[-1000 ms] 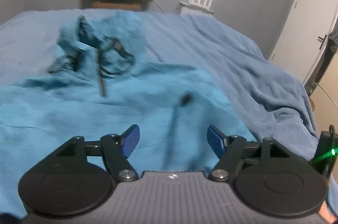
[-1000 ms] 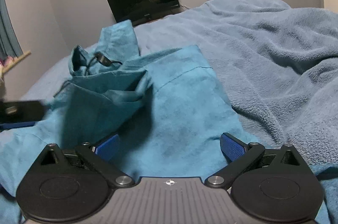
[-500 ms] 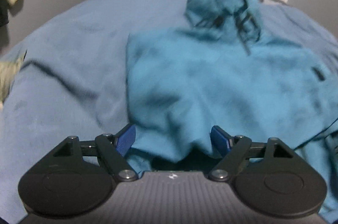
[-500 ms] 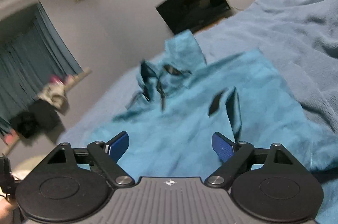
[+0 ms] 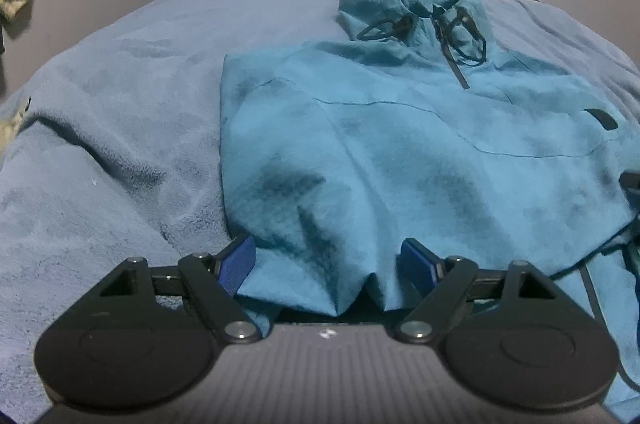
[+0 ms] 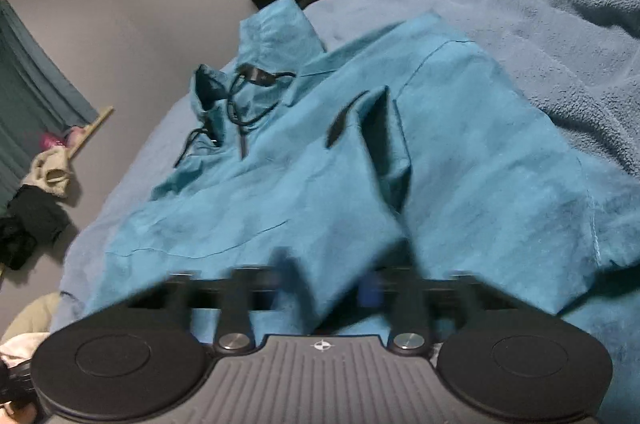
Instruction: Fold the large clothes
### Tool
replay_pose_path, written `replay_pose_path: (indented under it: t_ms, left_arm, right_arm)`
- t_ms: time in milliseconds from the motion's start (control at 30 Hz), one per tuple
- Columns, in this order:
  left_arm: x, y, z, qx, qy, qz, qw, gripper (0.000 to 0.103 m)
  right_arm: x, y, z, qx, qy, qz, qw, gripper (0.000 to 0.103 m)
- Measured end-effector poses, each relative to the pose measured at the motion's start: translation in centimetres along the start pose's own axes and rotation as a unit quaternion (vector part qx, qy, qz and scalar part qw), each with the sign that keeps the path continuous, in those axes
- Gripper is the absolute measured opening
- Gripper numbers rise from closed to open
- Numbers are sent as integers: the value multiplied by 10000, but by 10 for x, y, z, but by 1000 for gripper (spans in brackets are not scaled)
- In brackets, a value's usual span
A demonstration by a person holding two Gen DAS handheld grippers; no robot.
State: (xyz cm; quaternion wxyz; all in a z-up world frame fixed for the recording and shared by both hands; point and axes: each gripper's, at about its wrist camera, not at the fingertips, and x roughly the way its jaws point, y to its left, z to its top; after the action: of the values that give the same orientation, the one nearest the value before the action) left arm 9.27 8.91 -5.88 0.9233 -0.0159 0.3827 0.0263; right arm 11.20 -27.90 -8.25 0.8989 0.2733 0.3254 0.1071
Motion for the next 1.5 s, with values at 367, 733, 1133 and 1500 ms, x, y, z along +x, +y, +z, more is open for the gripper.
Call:
replay_pose_path:
  t_ms: [367, 733, 1133, 1500]
  left_arm:
    - [6, -6, 1, 87, 51, -166, 9998, 87]
    - [20, -8, -3, 189, 253, 3, 9995, 90]
    - [24, -12, -8, 404, 292, 134, 9987, 91]
    - [-8, -20, 19, 500, -328, -85, 9982, 94]
  right_arm:
    - [-8, 1, 28, -693, -991, -934, 9883, 7]
    - [9, 3, 12, -1414, -1013, -2032, 9635, 60]
    - [24, -9, 6, -1546, -814, -2269, 9581, 65]
    - [-7, 0, 10, -1192, -1488, -1809, 9649, 84]
